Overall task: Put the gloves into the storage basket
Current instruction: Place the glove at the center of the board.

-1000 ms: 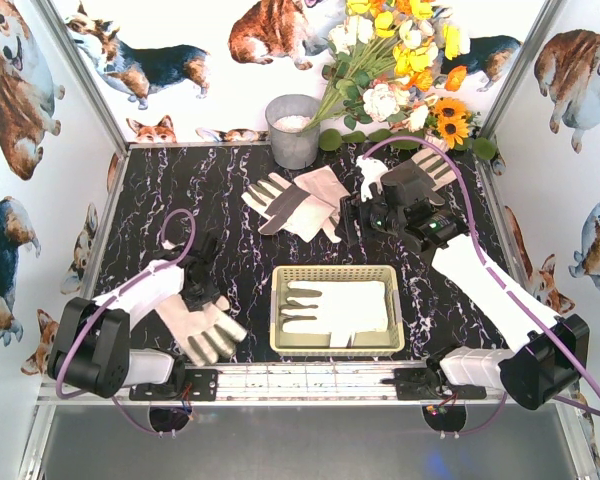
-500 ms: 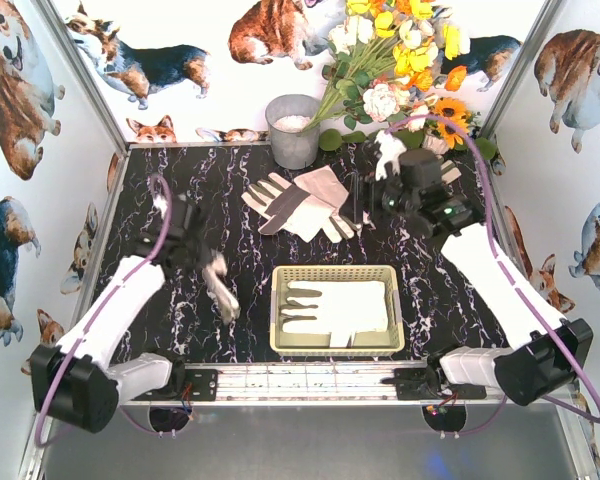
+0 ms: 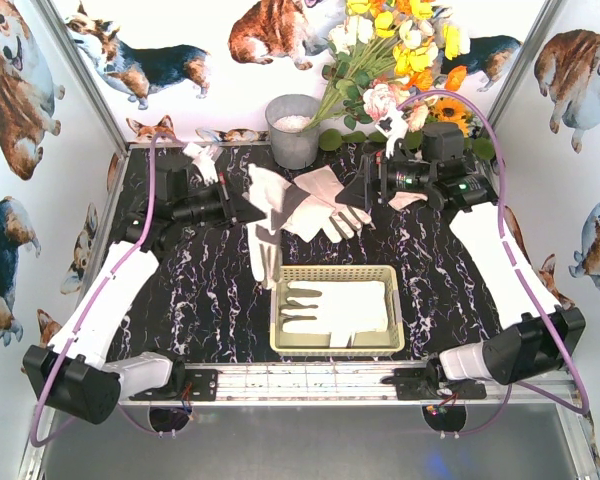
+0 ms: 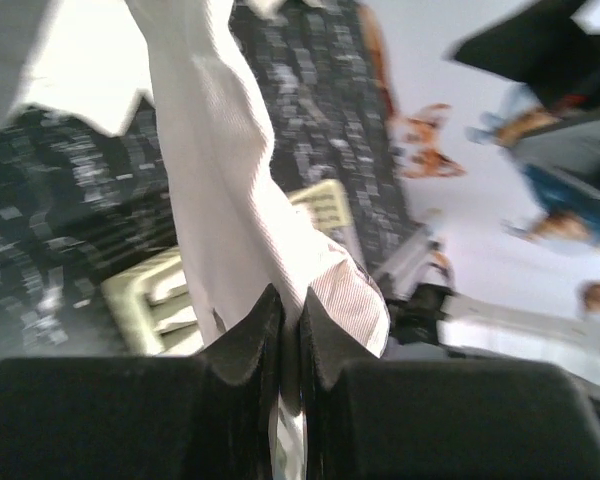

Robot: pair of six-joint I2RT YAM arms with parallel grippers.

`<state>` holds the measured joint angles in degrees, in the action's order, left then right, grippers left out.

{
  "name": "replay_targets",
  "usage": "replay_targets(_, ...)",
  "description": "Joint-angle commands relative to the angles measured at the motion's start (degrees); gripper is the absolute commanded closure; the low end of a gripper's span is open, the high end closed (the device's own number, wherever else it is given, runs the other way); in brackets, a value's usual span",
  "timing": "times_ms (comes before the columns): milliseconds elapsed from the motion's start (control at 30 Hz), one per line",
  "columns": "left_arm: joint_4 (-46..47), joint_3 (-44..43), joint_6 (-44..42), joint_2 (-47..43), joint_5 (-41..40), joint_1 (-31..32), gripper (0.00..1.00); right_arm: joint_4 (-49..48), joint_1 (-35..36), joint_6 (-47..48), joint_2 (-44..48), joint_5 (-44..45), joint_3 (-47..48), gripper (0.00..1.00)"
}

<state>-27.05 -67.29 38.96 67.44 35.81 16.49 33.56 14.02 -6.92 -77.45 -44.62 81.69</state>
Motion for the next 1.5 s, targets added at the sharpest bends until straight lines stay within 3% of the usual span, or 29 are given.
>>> replay_targets(0,14.98,-0.99,10.05,0.29,15.88,3.28,1.00,-3.98,0.04,1.60,0.45,-10.64,1.01,0.12)
replay_targets(233,20.85,-2.58,16.14,2.33,22.28,11.22,1.00,-1.38,-0.09,4.20,-2.31,-13.23,4.00,0.07)
replay_targets(400,23.66,-2.13,18.20,2.95,23.53,14.18,1.00,-0.39,-0.12,1.12,-5.47,-18.72,7.41,0.06)
replay_targets(533,24.92,-1.36,19.09,3.12,24.07,14.94,1.00,-6.98,-0.05,-5.67,-5.84,-25.22,6.21,0.06)
replay_targets(767,28.29,-0.28,21.19,4.19,25.71,15.15,1.00,-27.21,0.08,-24.83,-5.09,-33.03,0.81,0.08)
replay_targets(900,30.98,-0.55,22.72,5.25,26.53,15.15,1.00,-29.32,1.15,-28.77,-5.70,-35.25,0.69,0.12)
replay_targets(967,32.93,-0.52,23.51,5.71,26.55,15.09,1.00,-29.58,1.94,-29.78,-6.07,-36.09,0.88,0.20)
replay_targets(1000,33.55,-0.48,23.73,5.91,26.29,15.07,1.00,-29.75,2.17,-30.21,-6.25,-36.25,1.04,0.29)
replay_targets(1100,35.02,-0.03,23.76,6.12,24.23,14.70,0.98,-31.42,2.41,-33.00,-6.88,-36.13,1.26,0.66)
replay_targets(1133,35.56,0.37,23.90,5.98,23.38,14.40,0.94,-32.01,2.40,-33.89,-7.11,-35.96,1.34,0.82)
replay_targets(1167,36.12,0.71,24.07,5.74,21.86,13.97,0.83,-32.34,2.37,-34.55,-7.26,-35.31,1.43,0.98)
replay_targets(1200,36.66,0.89,24.10,5.39,20.70,13.47,0.69,-32.27,2.33,-34.97,-7.25,-34.29,1.45,1.00)
replay_targets(1300,36.06,0.82,23.05,3.75,17.48,11.14,0.46,-31.60,2.26,-34.93,-6.88,-30.90,1.20,1.00)
replay_targets(1400,30.66,-1.11,19.21,0.71,13.39,7.21,0.38,-28.71,2.19,-32.84,-6.68,-27.80,1.62,1.00)
replay_targets(1467,19.98,-4.55,13.05,-0.39,9.80,5.19,0.33,-25.76,2.23,-30.73,-6.80,-26.25,2.58,1.00)
